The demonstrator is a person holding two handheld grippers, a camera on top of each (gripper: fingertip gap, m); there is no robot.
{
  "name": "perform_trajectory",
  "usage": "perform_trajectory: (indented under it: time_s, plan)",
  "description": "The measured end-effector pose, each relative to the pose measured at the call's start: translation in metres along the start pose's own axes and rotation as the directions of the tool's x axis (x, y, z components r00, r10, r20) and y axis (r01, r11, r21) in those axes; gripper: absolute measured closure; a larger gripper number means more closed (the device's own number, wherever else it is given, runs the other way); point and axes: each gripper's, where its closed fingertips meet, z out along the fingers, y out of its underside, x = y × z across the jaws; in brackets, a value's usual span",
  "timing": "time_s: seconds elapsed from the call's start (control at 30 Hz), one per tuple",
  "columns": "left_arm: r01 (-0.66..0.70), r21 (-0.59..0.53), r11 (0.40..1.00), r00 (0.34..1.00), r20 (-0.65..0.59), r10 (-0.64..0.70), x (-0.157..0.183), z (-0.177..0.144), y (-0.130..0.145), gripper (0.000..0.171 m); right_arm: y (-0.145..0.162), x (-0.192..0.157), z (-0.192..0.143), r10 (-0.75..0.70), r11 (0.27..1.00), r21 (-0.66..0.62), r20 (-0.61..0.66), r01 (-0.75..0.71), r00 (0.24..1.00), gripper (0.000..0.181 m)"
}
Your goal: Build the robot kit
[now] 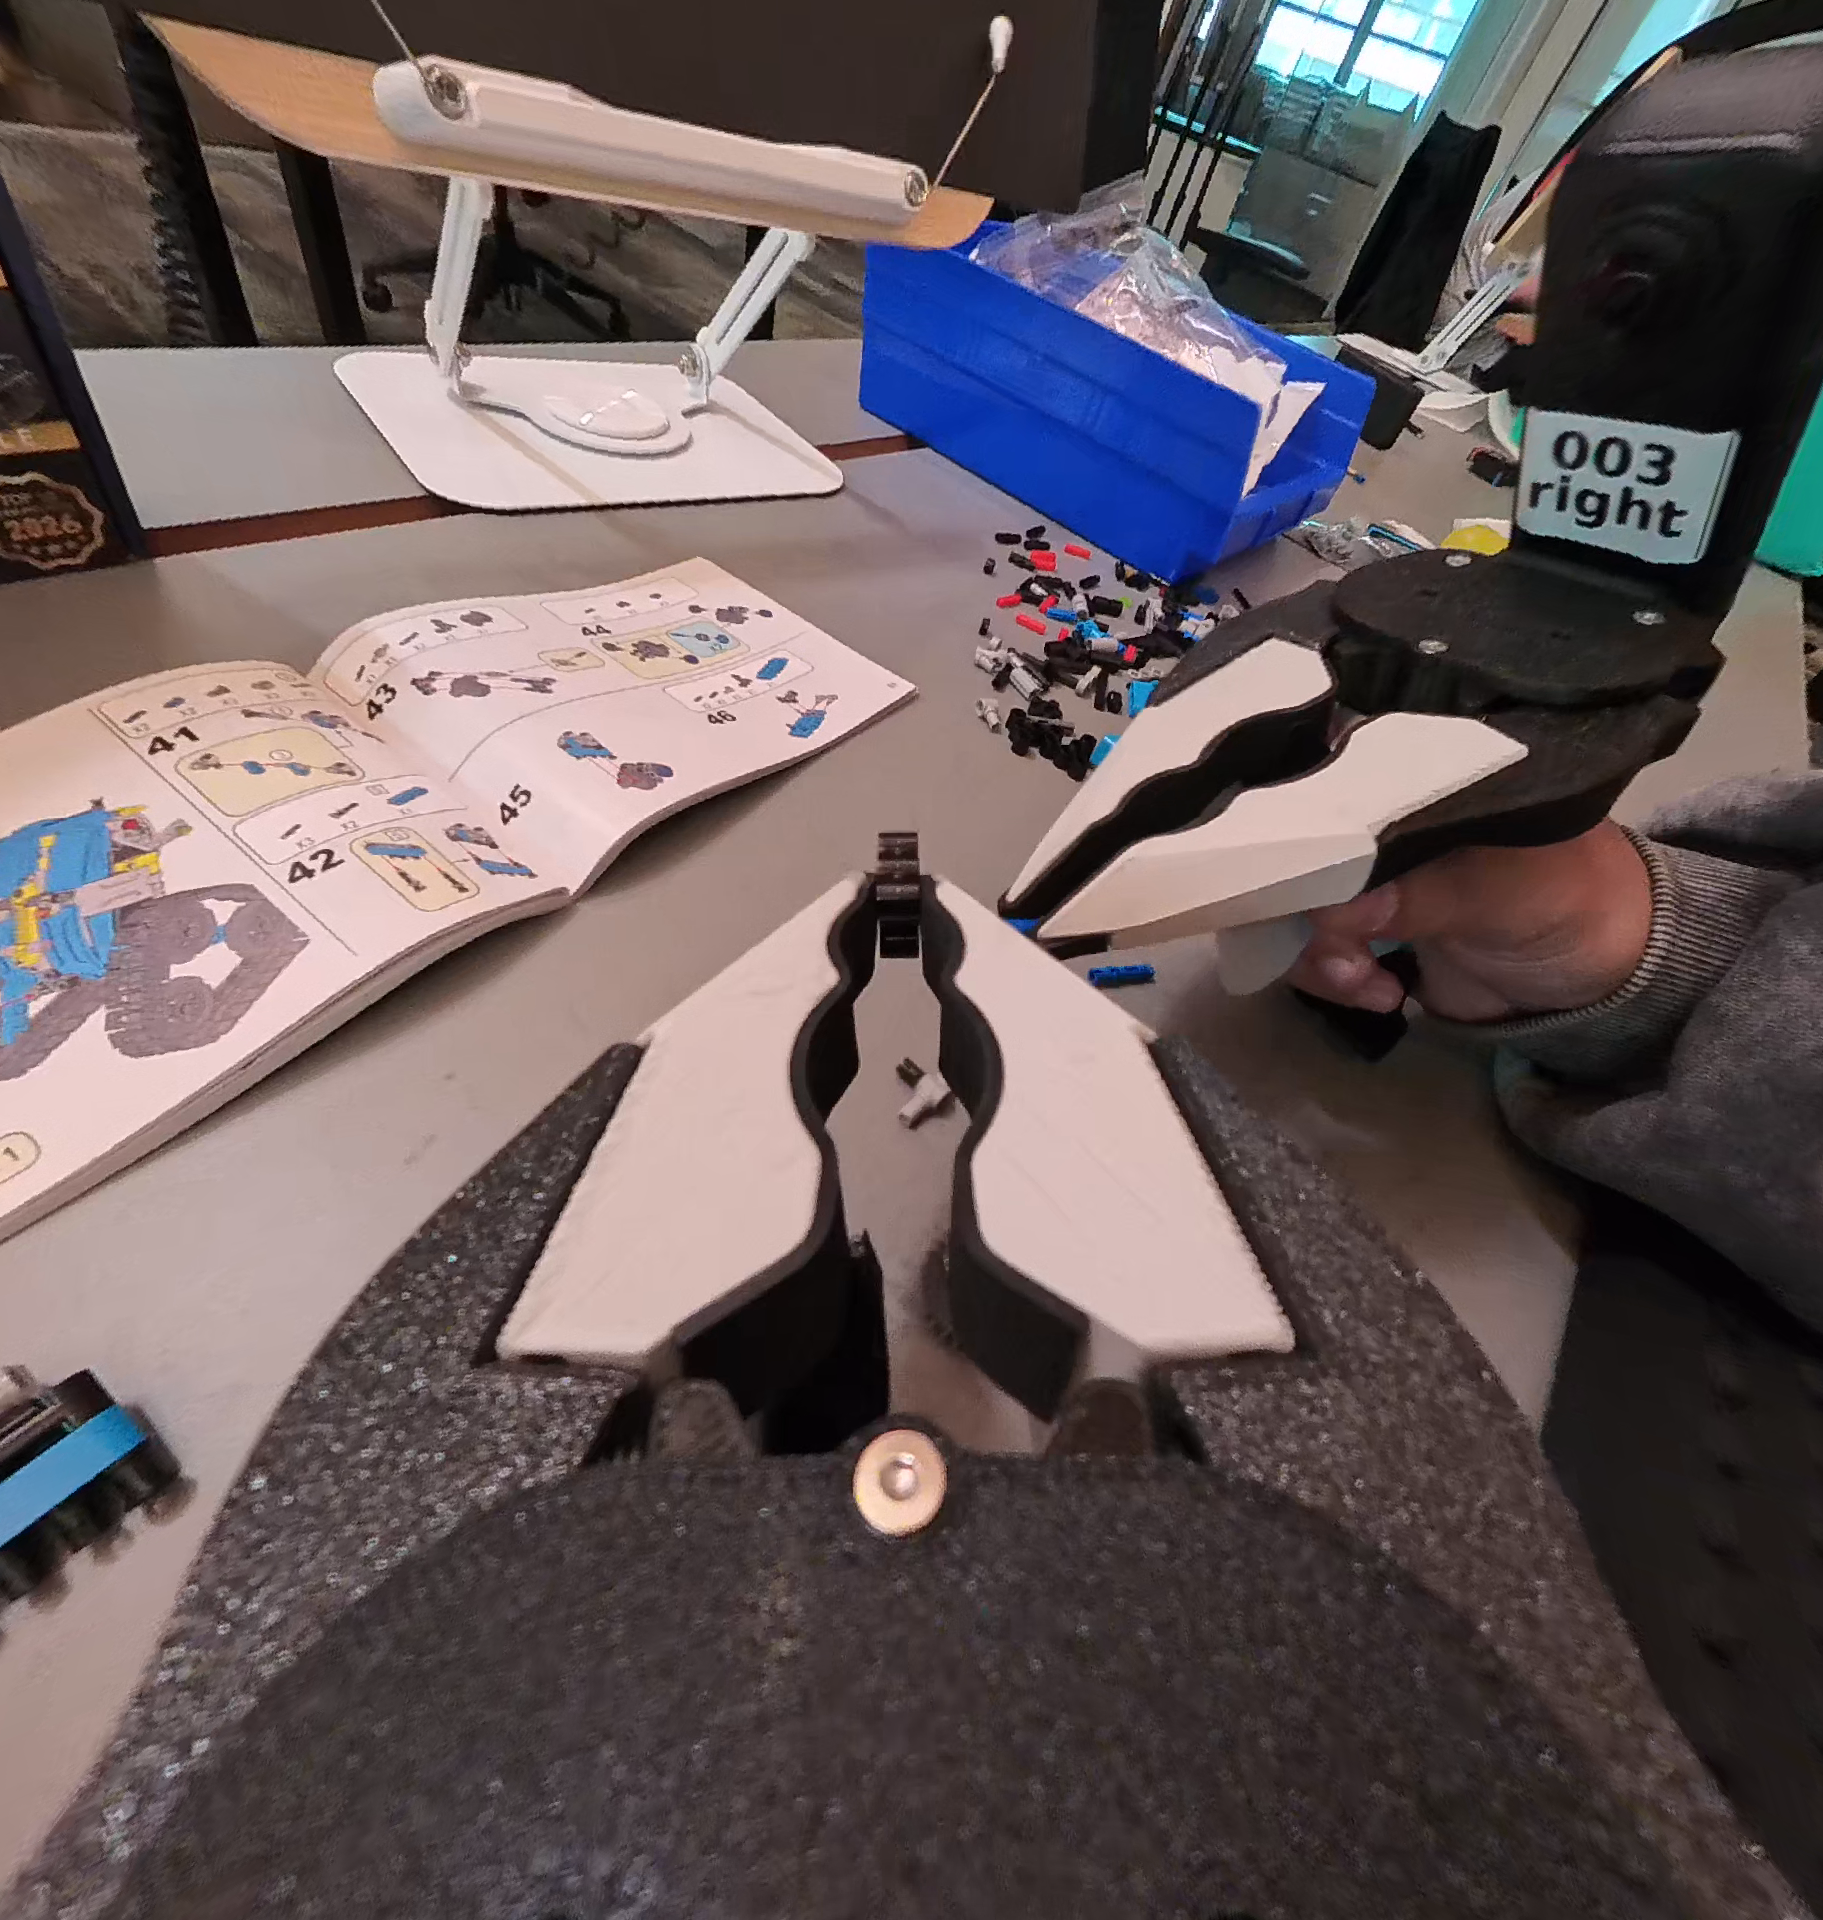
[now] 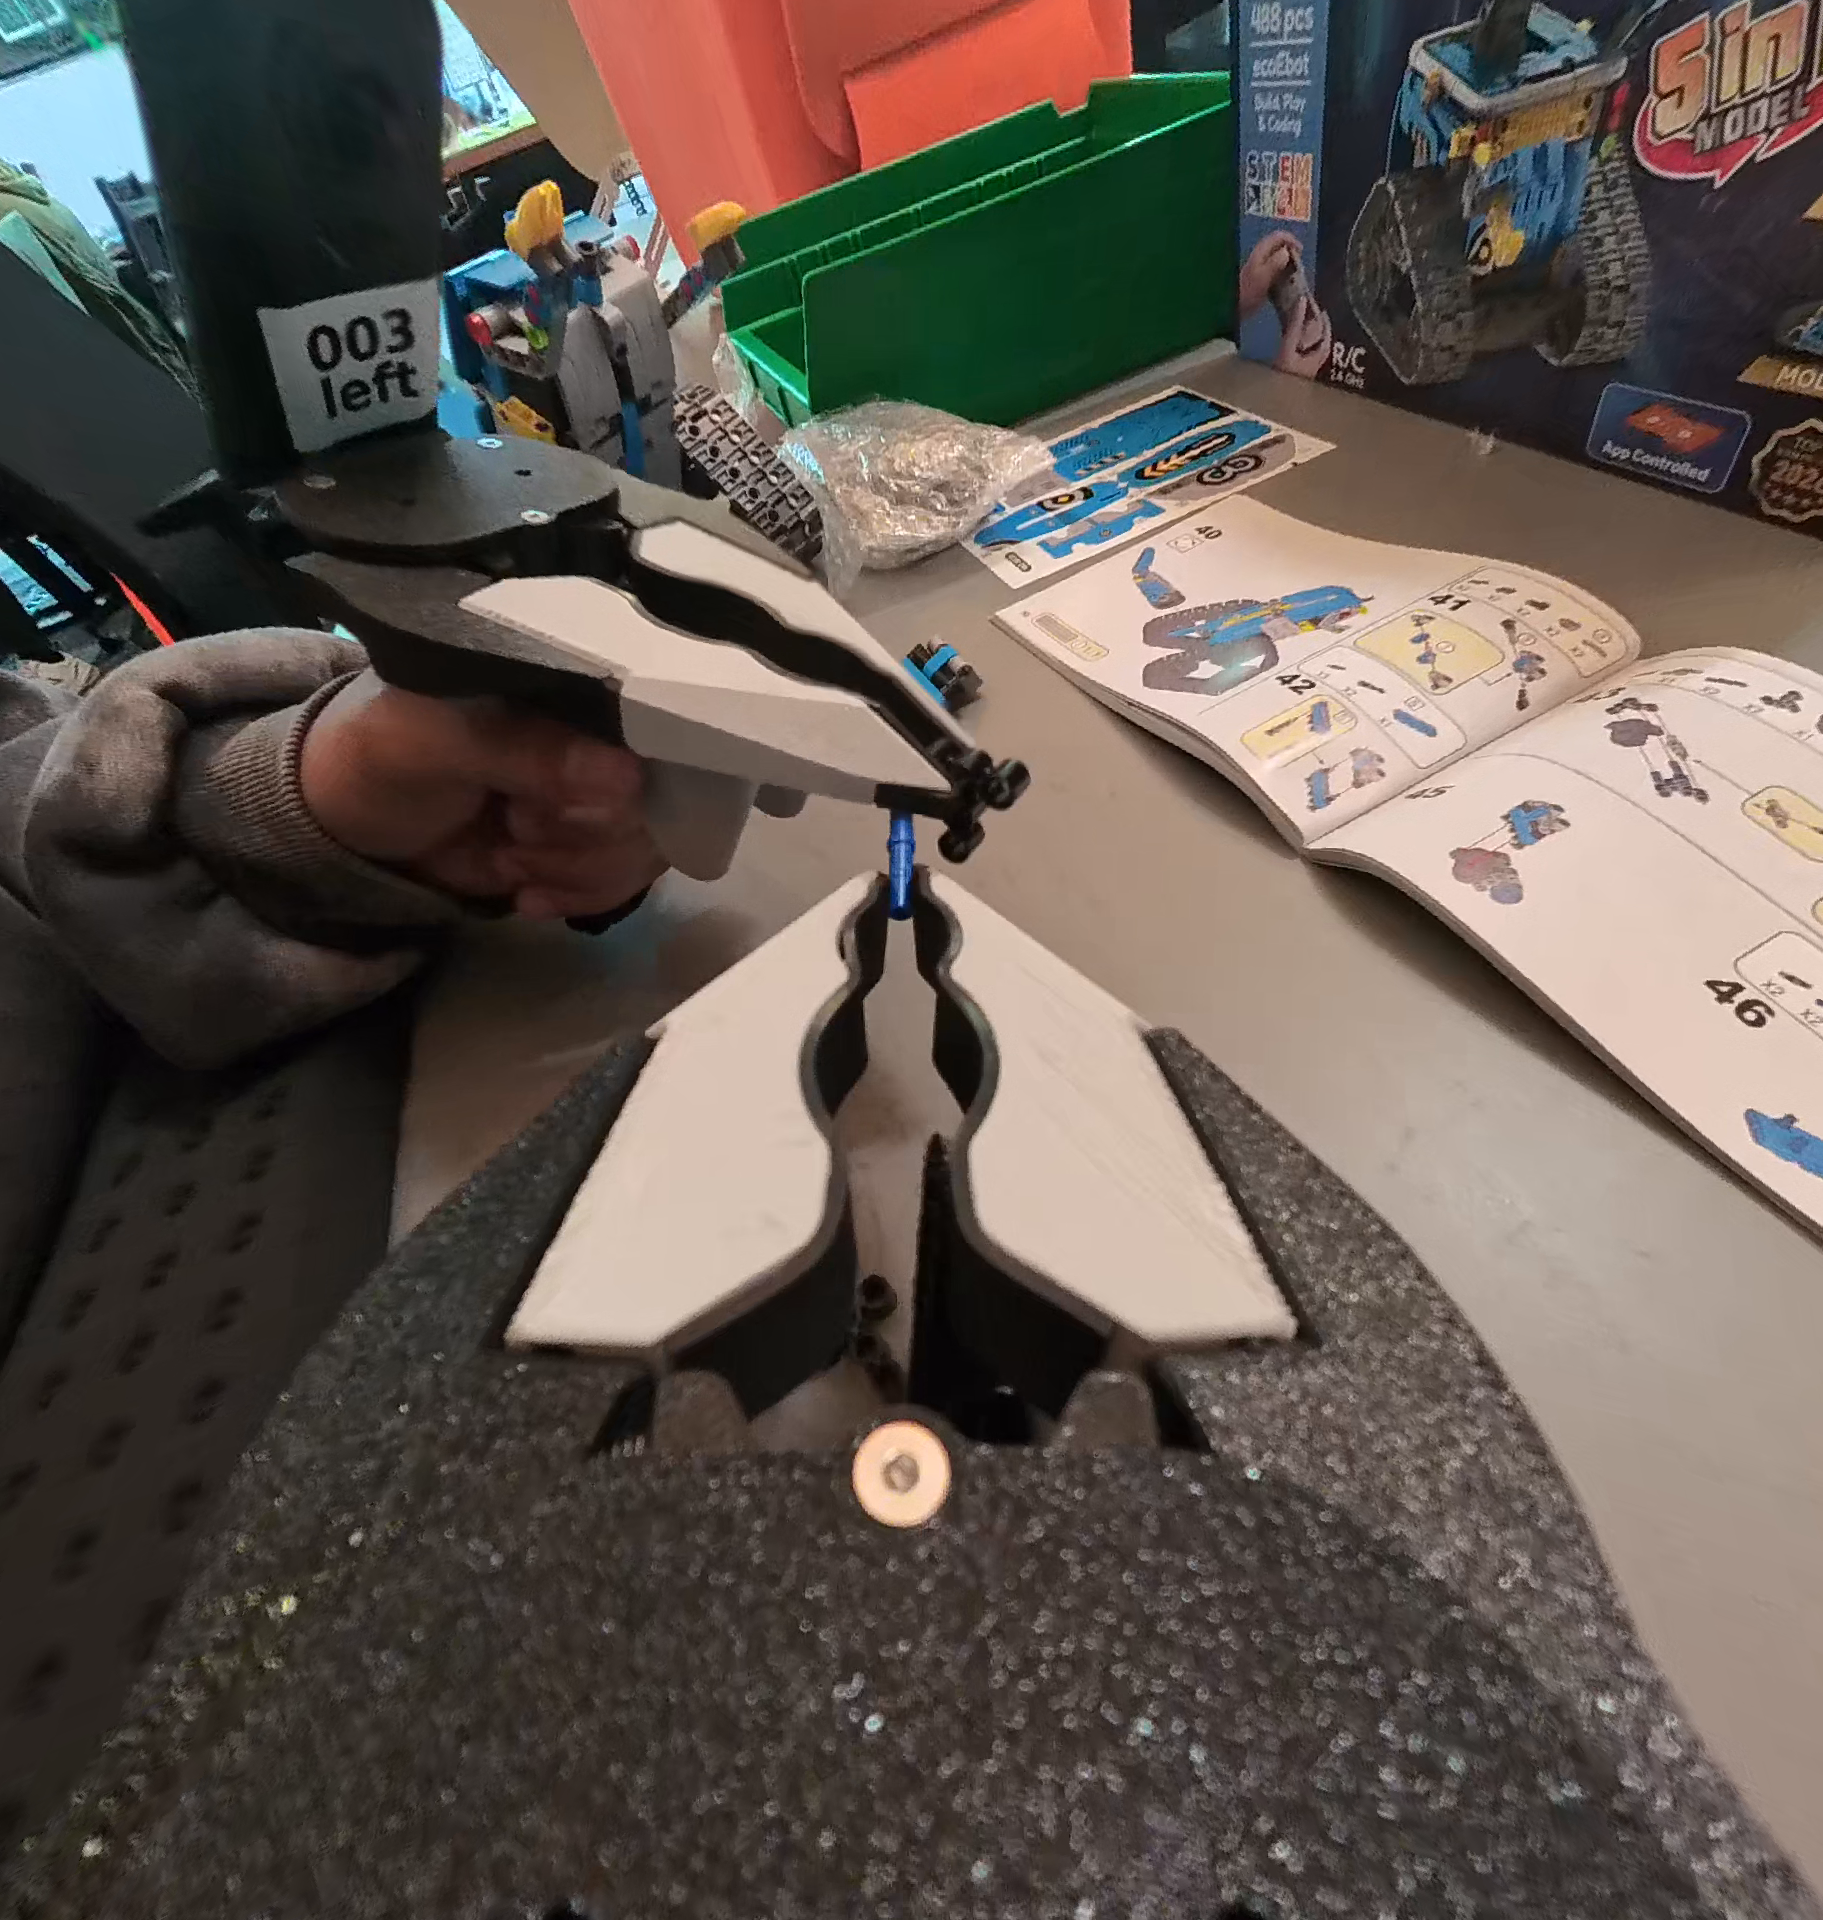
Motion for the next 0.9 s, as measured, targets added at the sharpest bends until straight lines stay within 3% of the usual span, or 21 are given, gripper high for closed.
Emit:
perform_trajectory:
  time_s: [0.7,0.8,0.9]
  plan:
    - [0.005,-0.015,1.0,1.0,0.007,-0.005,-0.002,0.001,0.003,0.164,-0.011,-0.001,-0.004,-0.013,0.998,0.058,-0.006,0.013,1.0,0.177]
    - [0.016,-0.026,1.0,1.0,0.01,-0.015,-0.004,0.002,0.005,0.164,-0.011,0.004,-0.009,-0.011,0.999,0.036,-0.023,0.012,1.0,0.177]
    - [0.012,-0.019,1.0,1.0,0.017,-0.011,-0.005,0.001,0.004,0.164,0.001,0.012,-0.018,-0.029,0.991,-0.131,-0.022,0.026,0.999,0.177]
